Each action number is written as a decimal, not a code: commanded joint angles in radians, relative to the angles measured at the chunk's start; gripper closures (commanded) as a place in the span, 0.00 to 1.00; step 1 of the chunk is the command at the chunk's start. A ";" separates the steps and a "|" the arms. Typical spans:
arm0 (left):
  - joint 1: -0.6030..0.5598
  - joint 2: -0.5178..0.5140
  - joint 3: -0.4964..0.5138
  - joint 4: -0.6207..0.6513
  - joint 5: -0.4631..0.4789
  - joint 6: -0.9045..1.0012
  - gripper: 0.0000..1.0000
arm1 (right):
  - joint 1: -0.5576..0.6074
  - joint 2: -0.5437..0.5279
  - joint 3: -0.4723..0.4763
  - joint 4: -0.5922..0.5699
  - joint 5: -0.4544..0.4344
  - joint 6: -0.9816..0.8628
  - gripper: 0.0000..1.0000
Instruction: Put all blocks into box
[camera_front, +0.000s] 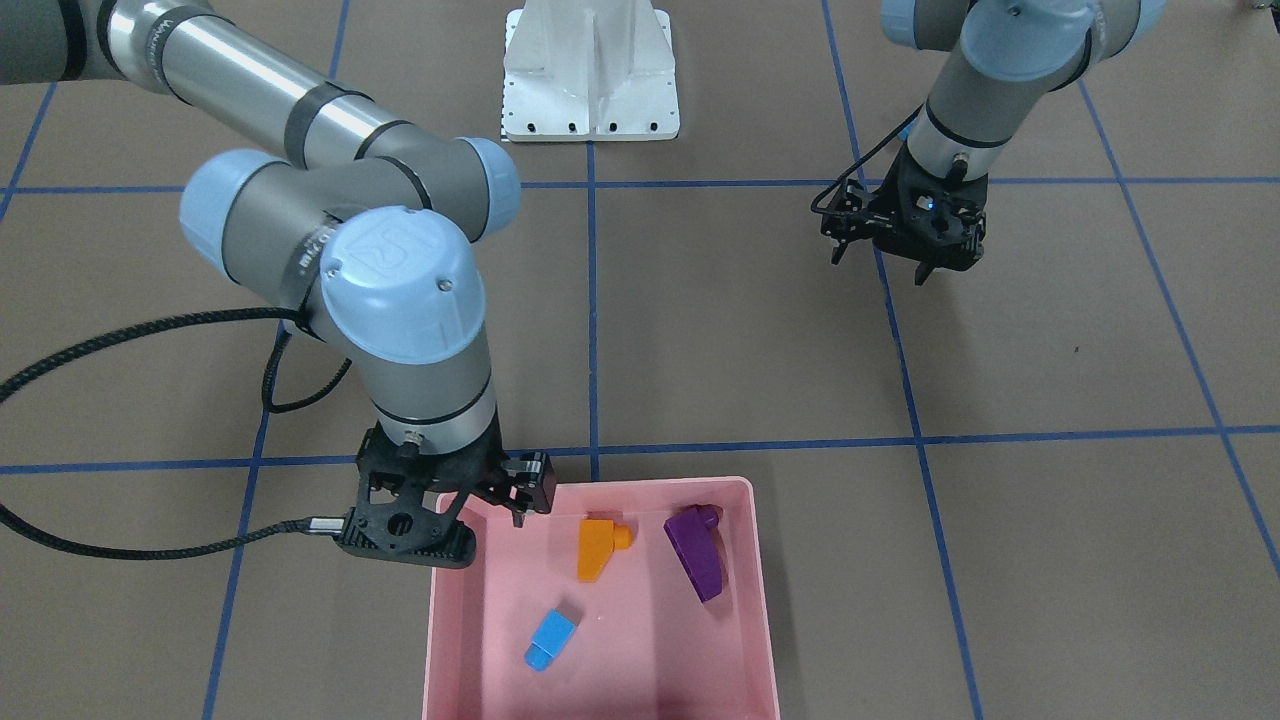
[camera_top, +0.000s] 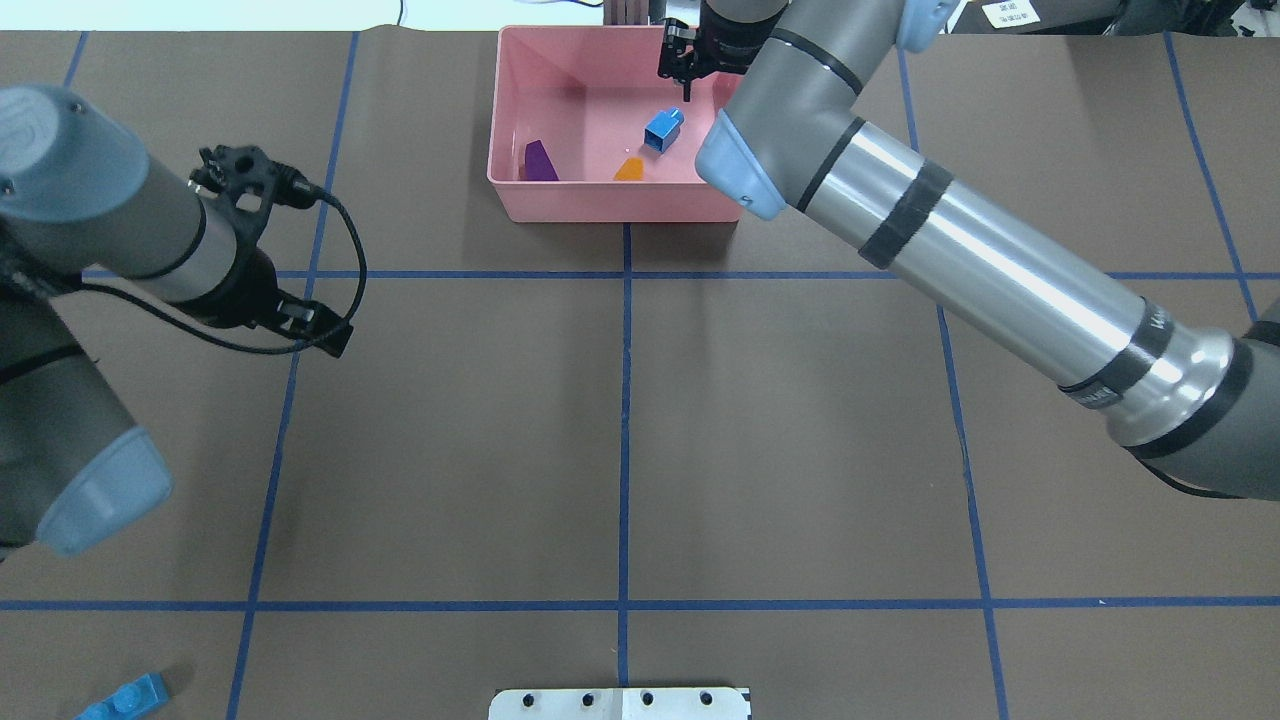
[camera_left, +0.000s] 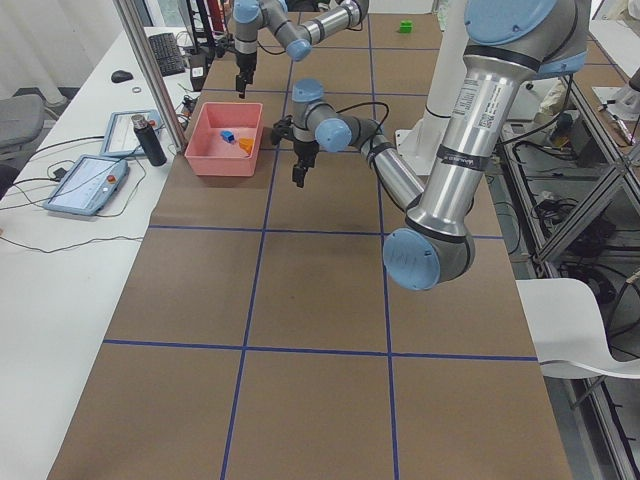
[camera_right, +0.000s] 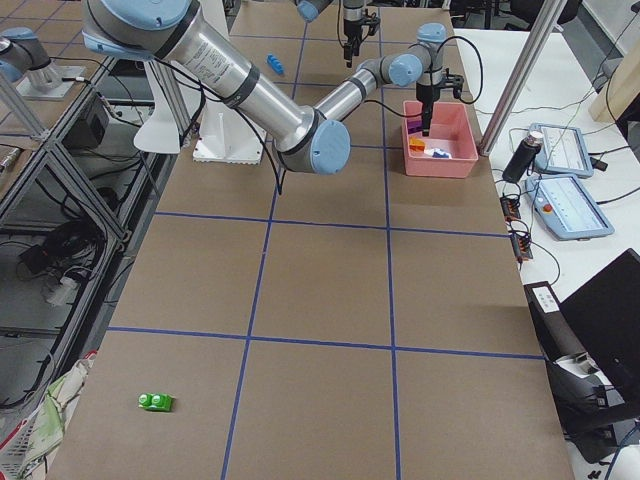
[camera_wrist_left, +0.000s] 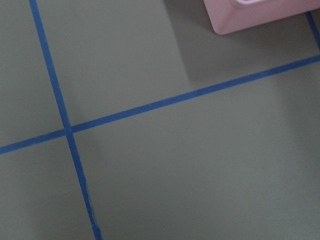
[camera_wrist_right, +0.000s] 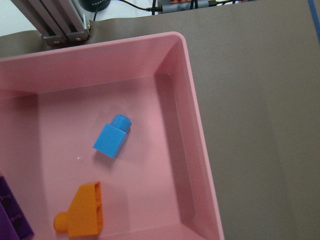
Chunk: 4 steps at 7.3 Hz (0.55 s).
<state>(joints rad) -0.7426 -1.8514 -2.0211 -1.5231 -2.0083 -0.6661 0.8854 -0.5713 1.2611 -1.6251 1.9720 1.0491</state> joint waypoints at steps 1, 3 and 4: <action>0.170 0.157 -0.089 -0.002 0.107 0.028 0.00 | 0.050 -0.160 0.240 -0.108 0.042 -0.126 0.00; 0.316 0.330 -0.161 -0.041 0.177 0.081 0.00 | 0.117 -0.270 0.383 -0.191 0.094 -0.260 0.00; 0.383 0.398 -0.162 -0.089 0.203 0.117 0.00 | 0.136 -0.309 0.414 -0.191 0.105 -0.286 0.00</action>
<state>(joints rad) -0.4472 -1.5484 -2.1660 -1.5629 -1.8380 -0.5883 0.9898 -0.8204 1.6131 -1.7964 2.0554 0.8174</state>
